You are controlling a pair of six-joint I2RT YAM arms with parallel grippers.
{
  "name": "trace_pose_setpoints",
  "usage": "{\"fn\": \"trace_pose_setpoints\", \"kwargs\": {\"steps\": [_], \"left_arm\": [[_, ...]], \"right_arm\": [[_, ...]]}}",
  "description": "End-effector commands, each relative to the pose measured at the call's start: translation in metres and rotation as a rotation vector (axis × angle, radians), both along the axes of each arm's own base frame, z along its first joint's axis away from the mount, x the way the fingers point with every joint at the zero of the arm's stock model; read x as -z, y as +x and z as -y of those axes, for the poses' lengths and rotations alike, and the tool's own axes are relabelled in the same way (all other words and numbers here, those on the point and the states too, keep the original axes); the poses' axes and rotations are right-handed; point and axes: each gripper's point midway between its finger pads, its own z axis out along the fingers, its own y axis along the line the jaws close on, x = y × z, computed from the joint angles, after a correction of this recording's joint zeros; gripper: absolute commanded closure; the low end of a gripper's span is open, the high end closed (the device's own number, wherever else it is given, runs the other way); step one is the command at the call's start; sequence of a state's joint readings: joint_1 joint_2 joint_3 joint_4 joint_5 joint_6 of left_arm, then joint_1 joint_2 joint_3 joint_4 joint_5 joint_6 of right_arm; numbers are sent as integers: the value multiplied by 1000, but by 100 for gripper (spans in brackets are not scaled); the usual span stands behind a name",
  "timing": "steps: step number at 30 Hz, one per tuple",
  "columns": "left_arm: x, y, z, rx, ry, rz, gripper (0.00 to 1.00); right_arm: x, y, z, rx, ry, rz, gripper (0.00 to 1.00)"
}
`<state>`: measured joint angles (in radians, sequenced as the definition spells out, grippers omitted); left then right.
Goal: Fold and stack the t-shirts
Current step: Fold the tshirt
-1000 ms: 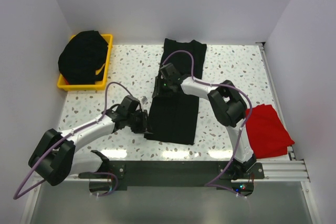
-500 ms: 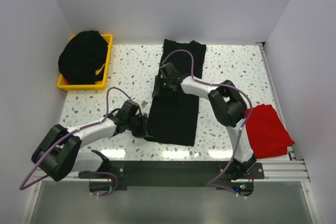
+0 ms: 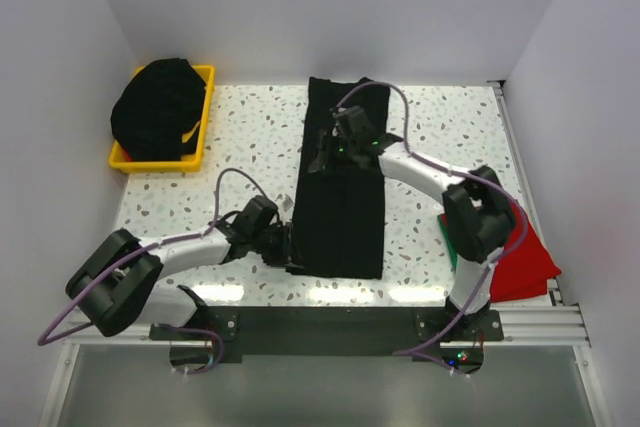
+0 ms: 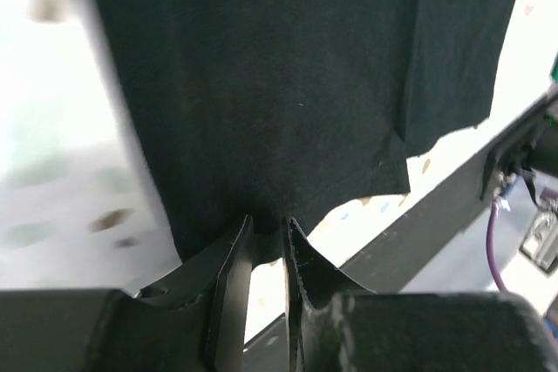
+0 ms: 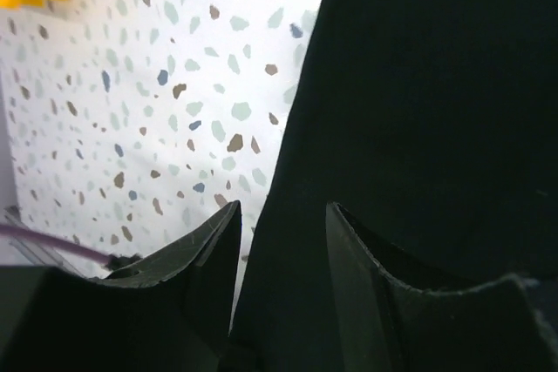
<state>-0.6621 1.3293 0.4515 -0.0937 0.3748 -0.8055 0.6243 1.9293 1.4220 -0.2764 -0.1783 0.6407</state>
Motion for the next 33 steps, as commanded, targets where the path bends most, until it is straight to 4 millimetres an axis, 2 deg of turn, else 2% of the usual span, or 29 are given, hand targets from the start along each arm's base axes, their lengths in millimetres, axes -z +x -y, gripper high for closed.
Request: {"fn": "trace_pose_setpoints", "kwargs": {"steps": [1,2,3,5,7,8,9,11,13,14,15,16,17,19,20,27,33], "left_arm": [[21,-19,-1,24,72,-58,75],[21,-20,2,34,71,-57,75],[22,-20,2,41,74,-55,75],[19,-16,5,47,68,-44,75],[14,-14,10,64,59,-34,74],[12,-14,11,70,57,-33,74],[7,-13,12,86,51,-24,73],[-2,-10,12,94,67,-13,71],[-23,1,14,95,64,56,64],[-29,2,8,93,90,77,61],[-34,4,6,89,102,89,60],[-43,10,6,82,105,111,58],[-45,8,0,78,131,107,57],[-44,8,-9,57,172,102,55],[-44,9,-14,39,182,99,55],[-29,-3,-25,52,178,46,54],[-24,-12,-18,68,105,40,51]], "right_arm": [[-44,4,41,62,55,78,52],[-60,0,51,77,64,111,52],[-47,-8,66,95,36,88,52],[-45,-21,83,121,2,87,52],[-42,-44,101,139,-22,80,51],[-27,-59,111,145,-51,46,51],[-38,-67,119,161,-45,74,51],[-32,-88,135,179,-76,43,51],[-28,-113,150,201,-83,26,51],[-12,-131,160,202,-111,-26,51],[-8,-140,165,215,-111,-49,51],[-15,-150,166,209,-80,-40,51],[-2,-164,172,211,-99,-85,51],[-2,-179,174,215,-65,-106,51],[8,-188,177,214,-66,-132,52],[35,-224,171,184,9,-261,54],[55,-243,175,195,11,-332,54]]}}
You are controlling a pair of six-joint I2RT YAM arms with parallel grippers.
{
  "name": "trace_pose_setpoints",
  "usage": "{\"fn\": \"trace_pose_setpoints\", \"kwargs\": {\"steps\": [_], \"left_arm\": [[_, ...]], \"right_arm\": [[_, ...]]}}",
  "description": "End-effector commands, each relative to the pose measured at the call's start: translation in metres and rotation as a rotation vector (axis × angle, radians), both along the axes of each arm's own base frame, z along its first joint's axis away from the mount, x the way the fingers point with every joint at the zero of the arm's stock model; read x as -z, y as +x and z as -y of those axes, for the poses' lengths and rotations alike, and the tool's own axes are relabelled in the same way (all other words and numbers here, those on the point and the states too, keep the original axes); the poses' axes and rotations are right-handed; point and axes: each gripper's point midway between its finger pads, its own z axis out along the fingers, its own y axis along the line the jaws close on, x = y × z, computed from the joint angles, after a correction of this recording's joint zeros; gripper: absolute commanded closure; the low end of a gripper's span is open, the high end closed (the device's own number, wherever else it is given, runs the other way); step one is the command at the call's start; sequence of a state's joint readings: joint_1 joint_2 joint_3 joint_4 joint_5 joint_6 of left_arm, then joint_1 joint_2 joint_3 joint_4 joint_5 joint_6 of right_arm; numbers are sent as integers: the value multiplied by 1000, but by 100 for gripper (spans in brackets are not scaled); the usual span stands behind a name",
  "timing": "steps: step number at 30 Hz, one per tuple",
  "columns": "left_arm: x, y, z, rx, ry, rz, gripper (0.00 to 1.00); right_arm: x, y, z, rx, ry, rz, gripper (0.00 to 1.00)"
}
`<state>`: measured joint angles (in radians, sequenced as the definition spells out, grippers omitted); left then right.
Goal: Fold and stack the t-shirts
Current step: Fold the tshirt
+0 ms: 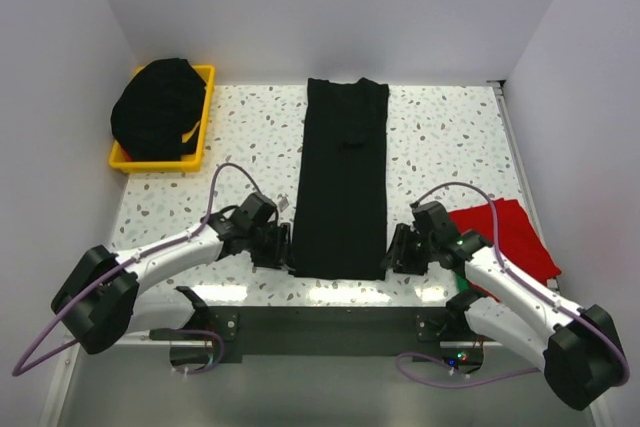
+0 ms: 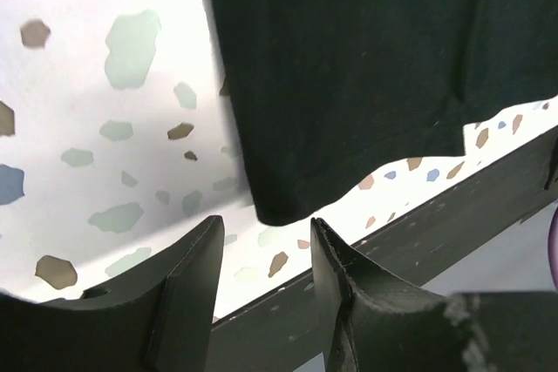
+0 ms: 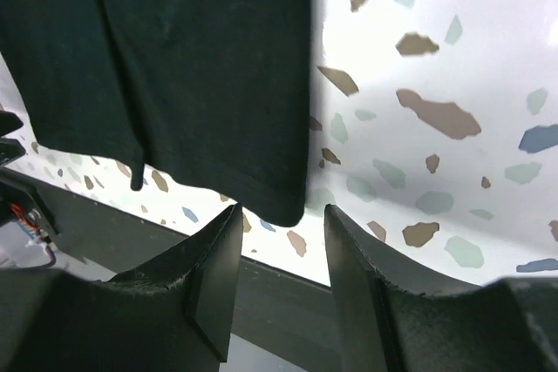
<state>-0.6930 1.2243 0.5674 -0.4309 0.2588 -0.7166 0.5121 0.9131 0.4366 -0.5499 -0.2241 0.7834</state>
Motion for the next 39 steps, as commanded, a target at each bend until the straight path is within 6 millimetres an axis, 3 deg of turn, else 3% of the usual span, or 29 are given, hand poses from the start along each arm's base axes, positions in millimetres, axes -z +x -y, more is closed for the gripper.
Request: {"fn": "trace_pose_setpoints", "kwargs": {"steps": [1,6,21,32,39], "left_arm": [[-4,-2,8,24,-70,17,50],[6,-9,7,10,-87,-13,50],[18,-12,9,-27,-116,-28,52],[26,-14,9,-41,-125,-46,55],[29,-16,9,-43,-126,-52,66]], "right_arm": [[2,-10,-7,14,69,-37,54],[18,-22,-7,39,88,-90,55],[27,-17,-14,75,129,-95,57],[31,-17,-15,81,132,-104,67],[24,-14,-16,79,136,-89,79]]}}
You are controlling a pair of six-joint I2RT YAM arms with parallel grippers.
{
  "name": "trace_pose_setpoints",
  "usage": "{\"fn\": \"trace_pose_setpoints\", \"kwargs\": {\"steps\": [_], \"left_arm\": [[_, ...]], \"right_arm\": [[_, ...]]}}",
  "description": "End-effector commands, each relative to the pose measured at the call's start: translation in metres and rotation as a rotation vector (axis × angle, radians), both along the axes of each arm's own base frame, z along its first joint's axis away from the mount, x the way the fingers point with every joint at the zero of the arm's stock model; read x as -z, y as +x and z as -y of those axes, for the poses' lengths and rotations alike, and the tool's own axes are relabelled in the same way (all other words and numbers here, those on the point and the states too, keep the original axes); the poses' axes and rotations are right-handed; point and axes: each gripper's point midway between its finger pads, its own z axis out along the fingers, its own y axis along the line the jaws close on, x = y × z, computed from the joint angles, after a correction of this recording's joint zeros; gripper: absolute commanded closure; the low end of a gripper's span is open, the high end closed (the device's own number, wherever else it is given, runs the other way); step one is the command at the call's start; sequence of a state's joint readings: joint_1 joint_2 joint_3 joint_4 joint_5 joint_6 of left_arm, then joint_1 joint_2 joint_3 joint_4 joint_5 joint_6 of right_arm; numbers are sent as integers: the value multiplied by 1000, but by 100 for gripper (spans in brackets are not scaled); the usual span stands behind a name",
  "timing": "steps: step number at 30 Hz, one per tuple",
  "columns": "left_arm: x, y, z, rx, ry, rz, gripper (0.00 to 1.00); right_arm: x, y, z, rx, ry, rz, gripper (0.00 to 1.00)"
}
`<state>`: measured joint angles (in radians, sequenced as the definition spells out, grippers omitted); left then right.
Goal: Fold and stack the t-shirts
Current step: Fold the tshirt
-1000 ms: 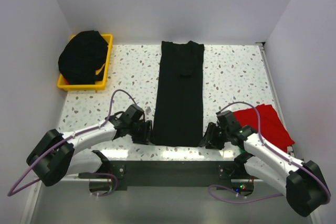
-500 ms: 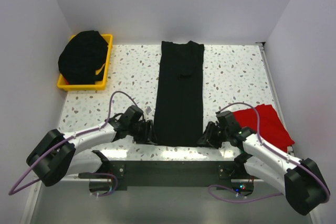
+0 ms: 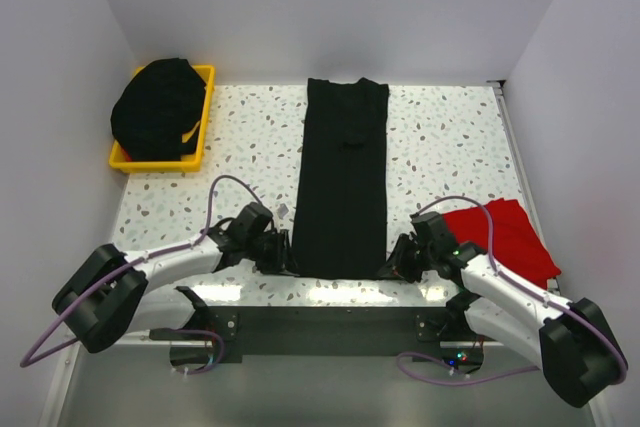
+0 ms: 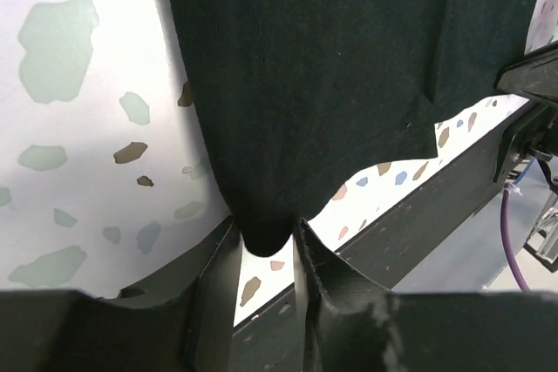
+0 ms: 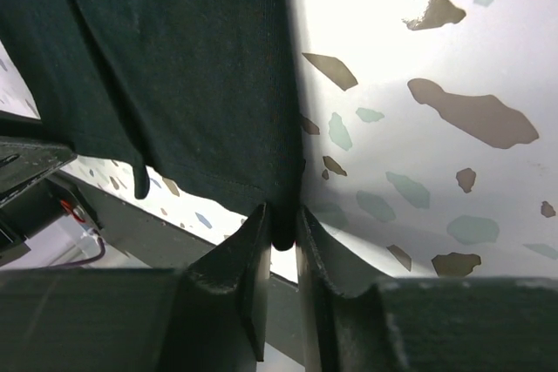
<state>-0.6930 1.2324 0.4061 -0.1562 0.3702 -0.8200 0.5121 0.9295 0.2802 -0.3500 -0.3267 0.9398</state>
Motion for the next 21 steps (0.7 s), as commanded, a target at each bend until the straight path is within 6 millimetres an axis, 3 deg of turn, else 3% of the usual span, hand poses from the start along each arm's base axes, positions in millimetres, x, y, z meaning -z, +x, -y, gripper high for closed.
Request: {"fn": "trace_pose_setpoints", "kwargs": {"steps": [1,4,5,8,12,17,21], "left_arm": [[12,-4,-8,-10,32,-18,68],[12,-4,-7,-5,31,-18,81],[13,-4,-7,-4,34,-19,88],[15,-8,-10,-2,41,-31,99],[19,-18,-14,-3,39,-41,100],[22,-32,-22,-6,44,-55,100],[4,-22,-19,-13,17,10,100]], "right_arm": [[-4,2,-1,3,3,11,80],[-7,4,-3,-6,6,23,91],[-7,4,-3,-13,7,27,99],[-7,2,-6,-39,7,35,100],[-6,-13,-17,-107,-13,47,100],[-4,-25,-13,-105,-21,40,100],[-22,-16,-10,-94,-34,115,100]]}}
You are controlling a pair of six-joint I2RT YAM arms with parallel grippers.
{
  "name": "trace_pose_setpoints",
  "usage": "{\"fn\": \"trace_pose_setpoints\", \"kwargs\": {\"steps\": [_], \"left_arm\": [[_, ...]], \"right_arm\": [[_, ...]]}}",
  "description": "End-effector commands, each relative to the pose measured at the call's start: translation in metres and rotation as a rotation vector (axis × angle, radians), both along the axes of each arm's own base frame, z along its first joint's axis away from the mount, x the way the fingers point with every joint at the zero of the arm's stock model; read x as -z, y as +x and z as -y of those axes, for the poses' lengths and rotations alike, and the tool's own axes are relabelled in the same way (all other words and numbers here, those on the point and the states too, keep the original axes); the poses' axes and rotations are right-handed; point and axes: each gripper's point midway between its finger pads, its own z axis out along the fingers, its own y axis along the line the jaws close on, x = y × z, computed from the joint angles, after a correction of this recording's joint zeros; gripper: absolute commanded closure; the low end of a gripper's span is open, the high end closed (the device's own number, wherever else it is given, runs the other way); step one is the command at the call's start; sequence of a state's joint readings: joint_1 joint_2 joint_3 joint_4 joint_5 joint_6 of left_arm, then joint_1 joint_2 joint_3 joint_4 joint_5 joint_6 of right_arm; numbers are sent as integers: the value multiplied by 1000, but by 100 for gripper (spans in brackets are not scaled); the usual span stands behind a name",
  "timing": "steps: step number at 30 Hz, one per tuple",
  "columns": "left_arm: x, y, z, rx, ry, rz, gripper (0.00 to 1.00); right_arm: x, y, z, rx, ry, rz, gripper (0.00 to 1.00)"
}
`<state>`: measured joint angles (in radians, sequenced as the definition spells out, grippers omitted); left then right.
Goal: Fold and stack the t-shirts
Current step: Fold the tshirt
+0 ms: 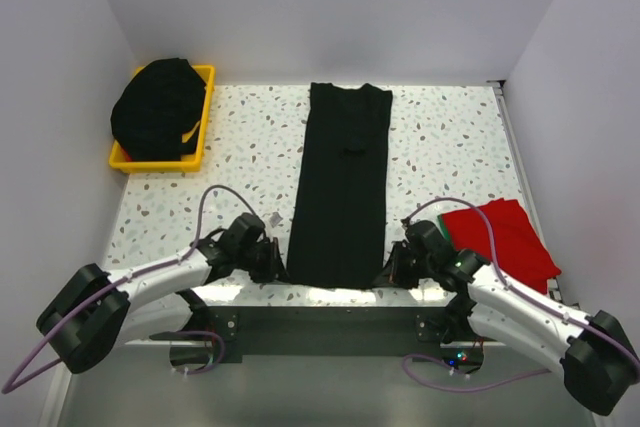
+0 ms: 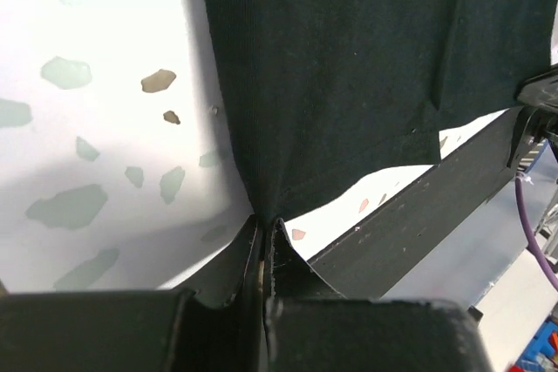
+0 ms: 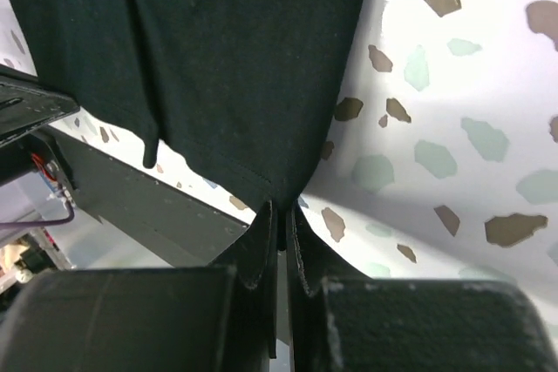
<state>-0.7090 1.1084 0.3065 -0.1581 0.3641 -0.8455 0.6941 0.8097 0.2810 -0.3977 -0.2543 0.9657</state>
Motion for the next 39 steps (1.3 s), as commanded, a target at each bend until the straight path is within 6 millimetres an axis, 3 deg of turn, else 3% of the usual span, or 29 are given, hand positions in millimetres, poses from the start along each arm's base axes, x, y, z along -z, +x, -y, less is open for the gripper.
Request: {"fn": "trace_pose_setpoints", "kwargs": {"steps": [1,7,10,11,12,13,14,16,17,19,20,24,25,27,32,37,38,39], "left_arm": [[-6,1,-5,-6,32,17,100],[-36,32,13,5,14,110,100],[-49,49,26,11,-10,141,100],[-47,54,28,8,-6,129,100],[-58,65,35,9,-25,152,100],[-62,71,38,5,-27,158,100],[-59,81,39,-9,-14,146,100],[-75,104,50,-20,-36,175,100],[-69,115,50,-39,-22,153,100],[-84,140,59,-71,-48,179,100],[-78,150,59,-91,-37,162,100],[-94,193,72,-164,-73,193,100],[-88,202,72,-180,-64,186,100],[-93,221,73,-217,-51,212,100],[-79,261,62,-277,-1,201,100],[-81,302,51,-328,12,222,100],[-69,306,50,-327,26,198,100],[-76,314,55,-316,3,206,100]], "right_arm": [[-15,9,5,26,-32,53,100],[-42,32,-3,12,-51,126,100],[-53,48,-9,24,-64,165,100],[-65,59,-14,34,-56,206,100],[-71,66,-15,34,-61,231,100],[-69,73,-16,39,-89,231,100],[-83,88,-19,61,-94,277,100],[-89,105,-20,73,-117,303,100],[-94,118,-25,81,-117,316,100],[-99,142,-17,127,-128,336,100],[-102,158,-18,148,-122,349,100],[-104,204,-8,215,-132,359,100],[-113,218,-9,227,-125,381,100],[-103,232,-9,232,-155,366,100],[-105,276,-1,291,-145,376,100],[-88,304,6,314,-149,340,100],[-89,312,8,326,-135,346,100],[-88,316,10,333,-134,344,100]]}}
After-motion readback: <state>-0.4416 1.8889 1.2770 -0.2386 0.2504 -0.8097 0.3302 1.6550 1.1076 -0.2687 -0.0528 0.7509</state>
